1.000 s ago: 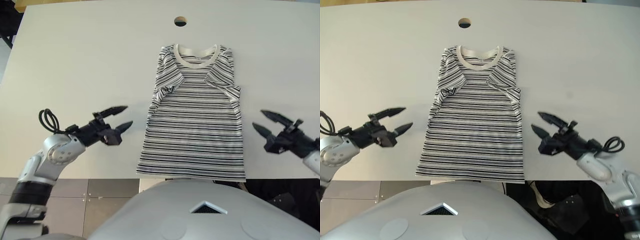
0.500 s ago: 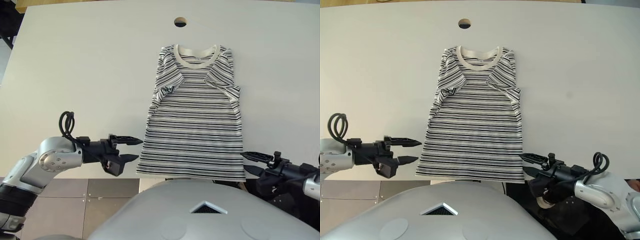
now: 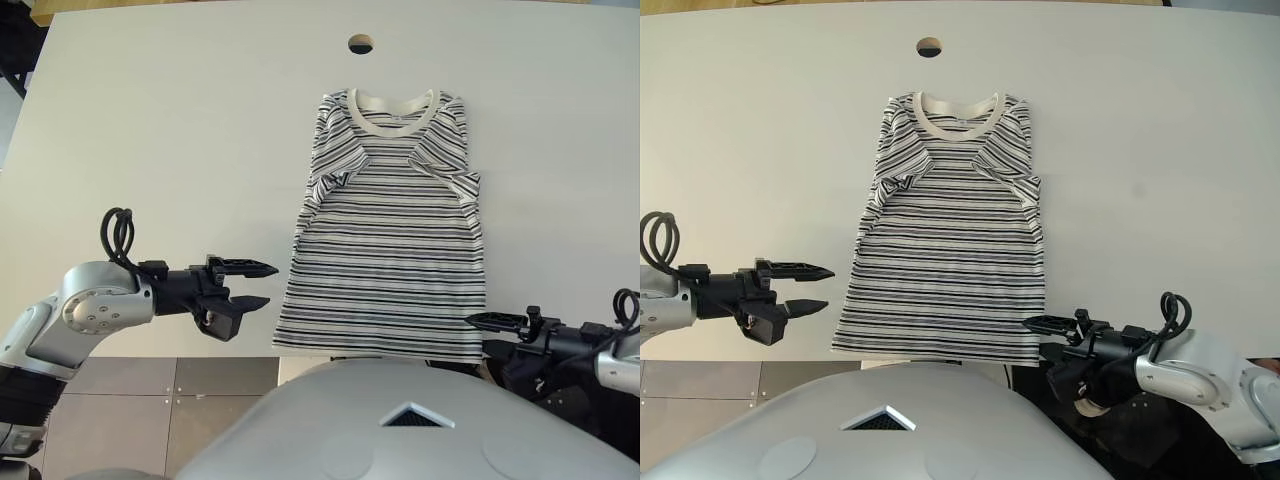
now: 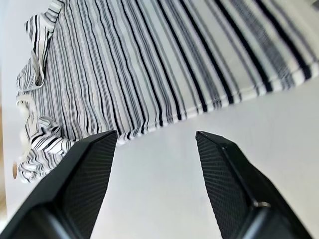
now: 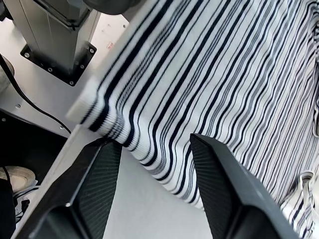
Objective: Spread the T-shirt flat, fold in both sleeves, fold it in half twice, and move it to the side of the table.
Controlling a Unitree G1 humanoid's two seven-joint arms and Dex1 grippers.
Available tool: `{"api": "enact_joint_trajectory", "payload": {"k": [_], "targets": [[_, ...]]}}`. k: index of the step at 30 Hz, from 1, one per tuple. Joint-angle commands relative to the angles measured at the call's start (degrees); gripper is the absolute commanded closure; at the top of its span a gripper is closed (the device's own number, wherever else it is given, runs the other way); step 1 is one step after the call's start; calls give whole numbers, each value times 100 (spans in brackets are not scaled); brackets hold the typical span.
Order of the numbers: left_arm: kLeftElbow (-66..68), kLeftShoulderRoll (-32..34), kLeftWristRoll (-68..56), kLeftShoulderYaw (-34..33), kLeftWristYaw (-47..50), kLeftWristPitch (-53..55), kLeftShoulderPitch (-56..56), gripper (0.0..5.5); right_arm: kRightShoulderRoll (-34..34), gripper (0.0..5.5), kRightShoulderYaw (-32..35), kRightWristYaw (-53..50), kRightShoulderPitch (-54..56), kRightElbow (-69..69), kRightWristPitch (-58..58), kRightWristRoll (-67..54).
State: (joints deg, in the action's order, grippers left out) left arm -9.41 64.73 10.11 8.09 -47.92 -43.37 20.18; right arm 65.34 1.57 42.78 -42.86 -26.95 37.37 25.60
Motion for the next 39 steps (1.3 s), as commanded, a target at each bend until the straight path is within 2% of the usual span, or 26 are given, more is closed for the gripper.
{"api": "enact_joint_trajectory", "payload": {"k": [1,7,13,14,26,32,39], "targets": [[82,25,181,237,-119,-110,217,254,9,300,-135,258,172,-161,-155,-66],[118,-52,211,723,-238,-197,464,254,23,300,-139,513,360,-337,-299,-229],[123,-273,268,1128,-251,-195,261,254,27,300,-220,649,503,-330,-314,-285],[129,-279,279,1163,-251,-202,225,254,51,322,-223,676,491,-317,-295,-301],[676,-473,257,1387,-170,-512,-301,444,33,532,-314,931,463,-463,-299,-606],[649,-491,116,1522,-163,-557,-235,537,-57,540,-357,857,569,-300,-299,-567],[378,-334,-524,1532,-215,-452,121,537,-217,540,-194,594,414,101,-280,-548]]}}
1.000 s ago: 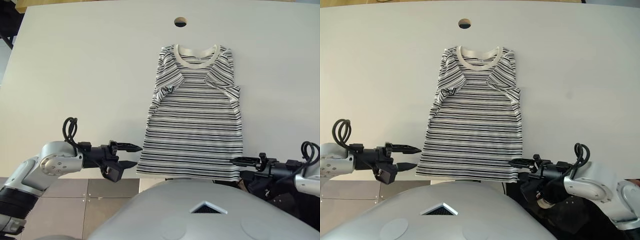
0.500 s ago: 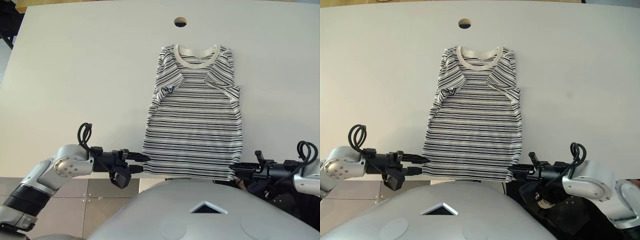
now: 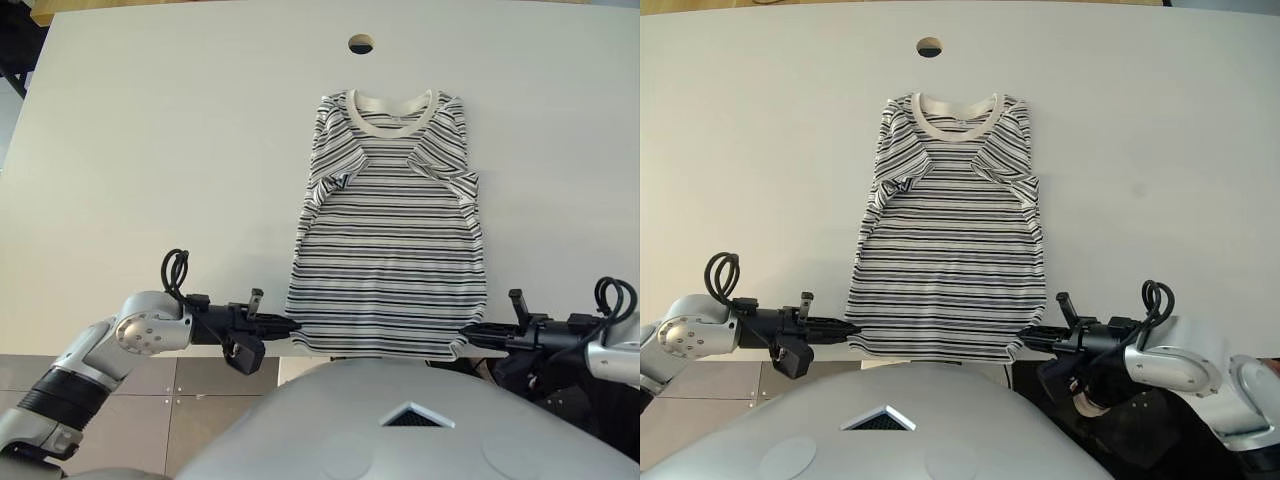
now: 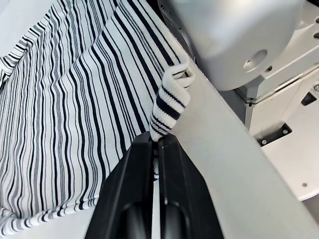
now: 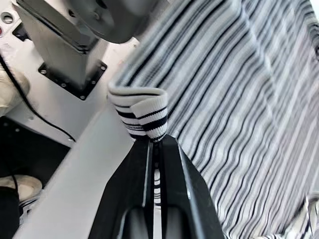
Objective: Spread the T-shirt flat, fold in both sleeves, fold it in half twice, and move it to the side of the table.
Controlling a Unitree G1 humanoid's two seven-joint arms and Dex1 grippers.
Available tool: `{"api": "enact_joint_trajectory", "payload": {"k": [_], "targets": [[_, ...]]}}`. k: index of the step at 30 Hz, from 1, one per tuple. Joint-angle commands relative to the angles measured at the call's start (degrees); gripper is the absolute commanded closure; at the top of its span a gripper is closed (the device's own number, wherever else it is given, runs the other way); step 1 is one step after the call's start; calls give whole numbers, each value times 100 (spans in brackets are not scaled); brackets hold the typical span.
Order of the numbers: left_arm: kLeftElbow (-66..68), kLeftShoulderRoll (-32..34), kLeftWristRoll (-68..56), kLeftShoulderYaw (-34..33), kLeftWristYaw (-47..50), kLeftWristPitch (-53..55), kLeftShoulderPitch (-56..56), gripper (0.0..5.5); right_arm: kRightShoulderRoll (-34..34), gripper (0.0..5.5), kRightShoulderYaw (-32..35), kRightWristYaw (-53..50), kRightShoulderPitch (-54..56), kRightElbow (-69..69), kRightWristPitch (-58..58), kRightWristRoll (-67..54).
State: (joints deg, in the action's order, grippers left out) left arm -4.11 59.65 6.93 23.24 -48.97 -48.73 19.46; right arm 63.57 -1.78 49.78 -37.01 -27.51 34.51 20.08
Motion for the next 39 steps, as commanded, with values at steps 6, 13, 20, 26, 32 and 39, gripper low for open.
{"api": "enact_joint_trajectory", "payload": {"k": [6,13,20,26,32,39], "targets": [[-353,343,-343,-114,-110,119,547,537,-239,540,720,-317,-675,64,-81,-481],[179,-1650,-421,-973,1519,1490,-973,537,-1533,540,609,-1136,1228,993,-784,-2001],[1688,-3086,-249,-1396,2727,2537,-2426,537,-3286,540,40,-2875,3979,3089,-1356,-966],[3495,-3557,538,-1205,3417,2323,-3527,537,-3808,540,-363,-3845,5135,4856,-1063,-180],[4836,-3745,1008,-1054,3838,1930,-4219,537,-3950,540,-744,-4338,5759,6100,-856,302],[5997,-3991,1233,-970,4211,1885,-4828,480,-4077,474,-1106,-4680,6493,7483,-828,641]]}}
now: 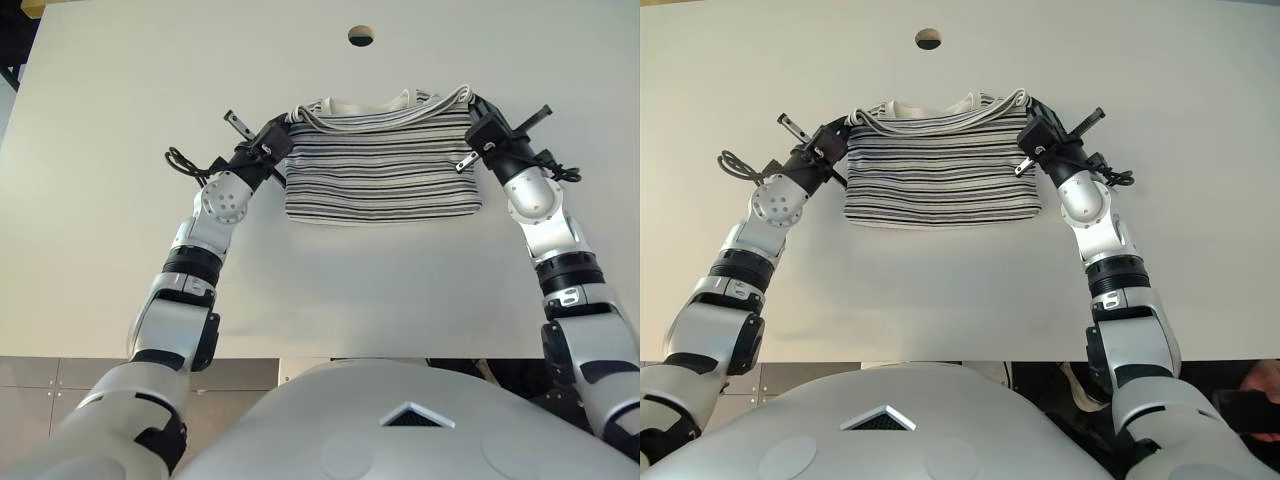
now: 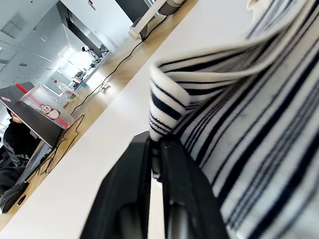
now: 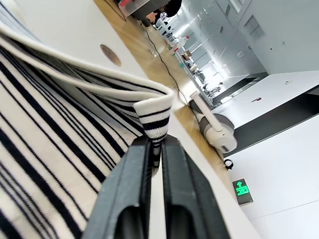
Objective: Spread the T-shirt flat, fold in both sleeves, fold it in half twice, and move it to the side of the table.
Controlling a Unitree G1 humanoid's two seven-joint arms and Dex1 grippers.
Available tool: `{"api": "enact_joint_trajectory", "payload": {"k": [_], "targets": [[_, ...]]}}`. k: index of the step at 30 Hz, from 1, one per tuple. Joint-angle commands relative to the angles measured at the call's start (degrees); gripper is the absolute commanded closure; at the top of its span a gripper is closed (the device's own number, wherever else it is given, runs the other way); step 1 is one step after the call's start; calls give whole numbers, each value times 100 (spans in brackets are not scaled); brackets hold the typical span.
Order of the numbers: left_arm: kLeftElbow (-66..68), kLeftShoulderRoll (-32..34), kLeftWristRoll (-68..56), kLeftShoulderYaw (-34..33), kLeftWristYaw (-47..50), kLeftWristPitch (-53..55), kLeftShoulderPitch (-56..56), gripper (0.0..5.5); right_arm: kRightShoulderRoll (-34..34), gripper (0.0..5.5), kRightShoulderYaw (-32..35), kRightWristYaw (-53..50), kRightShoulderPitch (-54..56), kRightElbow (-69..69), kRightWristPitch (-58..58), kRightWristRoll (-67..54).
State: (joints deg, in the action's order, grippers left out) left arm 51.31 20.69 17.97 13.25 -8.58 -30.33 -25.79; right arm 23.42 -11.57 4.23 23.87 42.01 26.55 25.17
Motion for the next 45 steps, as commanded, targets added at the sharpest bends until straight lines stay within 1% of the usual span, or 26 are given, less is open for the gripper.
{"api": "enact_joint_trajectory", "payload": {"k": [1,5,7,8,11,13,15,18,20,24,27,29,32,36,37,39,41,43,45], "targets": [[603,-124,161,42,236,55,-372,464,-83,456,-137,-166,498,690,-29,127],[1217,-289,137,-48,582,171,-781,396,-250,380,-182,-283,999,1391,-67,78],[1533,-369,98,-121,783,313,-1062,363,-352,354,-146,-311,1368,1853,-197,15],[1670,-401,110,-126,884,395,-1184,338,-387,354,-132,-377,1541,2073,-271,13],[1991,-335,174,-165,1371,706,-1371,300,-386,354,15,-500,1806,2382,-314,-133],[1927,-197,65,-301,1594,579,-1255,265,-195,354,-12,-361,1455,1864,108,-185],[1565,-60,-235,-617,1662,190,-933,233,263,354,-202,142,545,473,581,-158],[419,-11,-998,-1348,1755,-308,-101,230,1188,354,-292,976,-979,-1716,621,22],[-334,-74,-1154,-1613,1975,-372,370,230,1610,354,-340,1394,-1602,-2404,501,173],[-1532,-316,-1216,-1737,2045,-74,927,230,1926,354,-526,1902,-2018,-2594,244,405],[-2252,-406,-1256,-1778,1955,215,1177,230,2044,354,-746,1937,-1886,-2466,293,859],[-2608,-447,-1272,-1808,1897,406,1274,230,2229,354,-829,1916,-1892,-2719,389,1168],[-2966,-493,-1270,-1842,1848,590,1450,230,2670,354,-765,2060,-2190,-3707,554,1457],[-3250,-500,-1250,-1838,1740,710,1690,230,3742,354,-530,2833,-3358,-5663,851,1298],[-3305,-498,-1249,-1846,1722,723,1746,230,3898,354,-519,3006,-3545,-6016,908,1233],[-3452,-493,-1258,-1874,1684,752,1879,230,3836,354,-756,3364,-3596,-6587,966,1164],[-3532,-479,-1266,-1900,1647,768,1948,230,3428,354,-1226,3720,-3377,-6821,1020,1214],[-3564,-417,-1330,-1995,1592,755,2012,230,2478,354,-2096,4088,-2827,-6696,1110,1418],[-3557,-376,-1364,-2093,1558,741,2056,230,1420,354,-2753,4146,-2236,-6266,1072,1688]]}}
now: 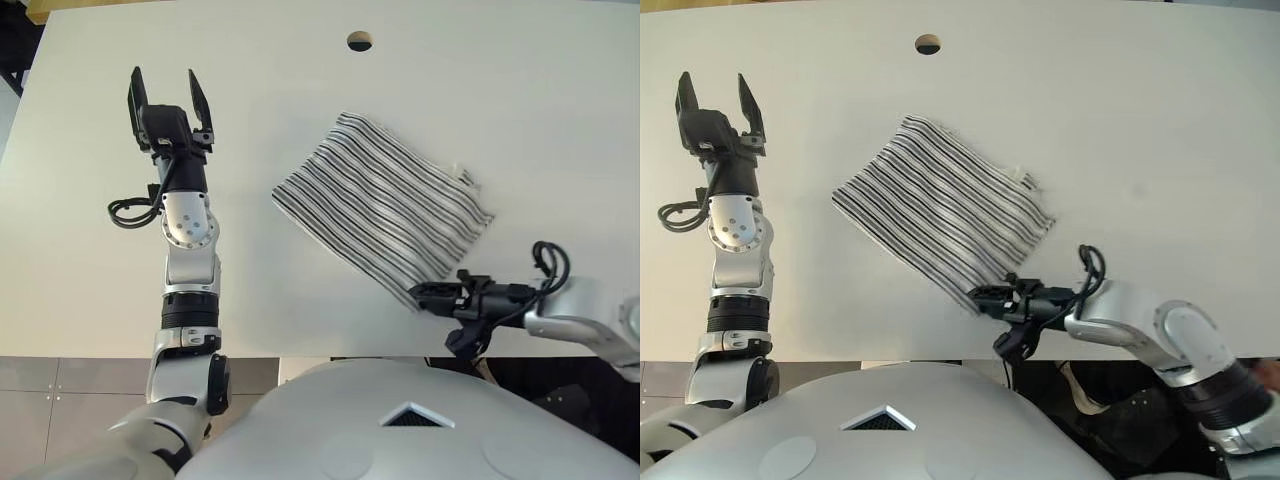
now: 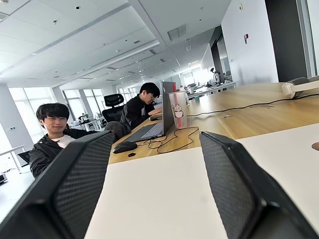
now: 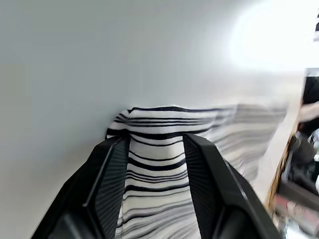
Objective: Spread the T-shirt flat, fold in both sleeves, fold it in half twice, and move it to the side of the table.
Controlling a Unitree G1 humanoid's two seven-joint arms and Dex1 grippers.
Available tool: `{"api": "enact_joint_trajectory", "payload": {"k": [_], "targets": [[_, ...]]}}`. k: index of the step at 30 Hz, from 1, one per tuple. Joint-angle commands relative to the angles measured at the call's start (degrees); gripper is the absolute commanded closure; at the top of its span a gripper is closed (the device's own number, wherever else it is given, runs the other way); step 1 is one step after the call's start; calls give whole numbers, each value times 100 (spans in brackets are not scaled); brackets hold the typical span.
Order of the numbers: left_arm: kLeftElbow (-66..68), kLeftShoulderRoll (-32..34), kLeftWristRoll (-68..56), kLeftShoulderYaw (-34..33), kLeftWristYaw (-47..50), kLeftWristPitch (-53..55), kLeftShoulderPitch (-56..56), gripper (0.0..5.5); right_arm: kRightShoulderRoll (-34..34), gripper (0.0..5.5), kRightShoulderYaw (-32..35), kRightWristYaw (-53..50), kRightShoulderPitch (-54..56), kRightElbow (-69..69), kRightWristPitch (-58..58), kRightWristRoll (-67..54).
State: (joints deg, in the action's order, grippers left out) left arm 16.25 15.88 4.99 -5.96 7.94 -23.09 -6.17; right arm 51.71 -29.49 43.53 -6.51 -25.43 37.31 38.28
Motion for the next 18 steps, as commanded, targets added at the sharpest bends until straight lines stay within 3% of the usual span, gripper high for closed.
{"api": "enact_joint_trajectory", "payload": {"k": [1,5,7,12,15,18], "targets": [[-37,127,-80,-225,-111,11,100,230,-1862,354,-1131,137,1051,720,-76,495],[-40,199,-138,-416,-174,6,229,230,-2762,354,-1316,76,1213,366,-565,-237],[-13,177,-125,-436,-173,12,223,230,-2950,354,-1010,26,1187,-31,-1021,-930],[-49,176,-123,-376,-279,3,106,230,-2243,354,466,-113,1484,152,-1356,-1817],[-132,126,-109,-321,-345,-21,127,230,-2333,354,741,-576,2137,1381,-1368,-1566],[-71,68,-131,-305,-343,-13,46,230,-2858,354,259,-1899,3142,3829,-1452,-254]]}}
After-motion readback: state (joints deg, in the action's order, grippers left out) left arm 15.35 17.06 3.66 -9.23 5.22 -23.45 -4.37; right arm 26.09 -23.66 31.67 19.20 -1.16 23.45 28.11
